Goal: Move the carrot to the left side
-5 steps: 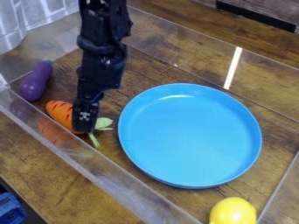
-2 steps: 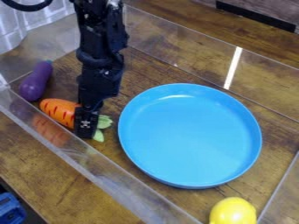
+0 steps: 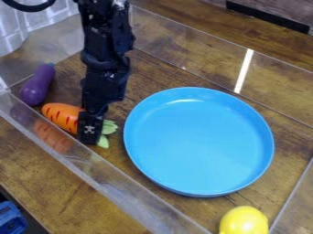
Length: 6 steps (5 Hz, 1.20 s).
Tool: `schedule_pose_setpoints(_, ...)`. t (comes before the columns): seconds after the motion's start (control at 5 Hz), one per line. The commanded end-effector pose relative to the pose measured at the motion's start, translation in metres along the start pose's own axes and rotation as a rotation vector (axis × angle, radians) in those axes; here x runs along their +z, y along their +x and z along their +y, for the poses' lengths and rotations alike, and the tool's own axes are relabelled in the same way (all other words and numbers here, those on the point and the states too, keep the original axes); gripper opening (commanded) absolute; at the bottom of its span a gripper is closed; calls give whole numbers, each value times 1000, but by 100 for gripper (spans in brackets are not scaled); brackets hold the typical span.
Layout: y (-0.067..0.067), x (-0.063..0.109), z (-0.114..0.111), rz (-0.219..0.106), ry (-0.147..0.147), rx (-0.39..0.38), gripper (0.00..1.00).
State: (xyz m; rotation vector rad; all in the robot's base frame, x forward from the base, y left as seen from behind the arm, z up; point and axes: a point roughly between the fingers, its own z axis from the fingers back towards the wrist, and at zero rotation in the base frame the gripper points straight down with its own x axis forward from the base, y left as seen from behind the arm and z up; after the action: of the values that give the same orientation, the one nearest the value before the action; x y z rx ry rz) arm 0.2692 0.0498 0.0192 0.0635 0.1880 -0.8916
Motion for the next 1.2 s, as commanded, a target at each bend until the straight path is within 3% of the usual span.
schedule_pose_setpoints(0.0, -8, 0, 9, -12, 4, 39, 100)
schedule_pose_setpoints(1.0, -10, 0, 19, -29, 8, 51, 100)
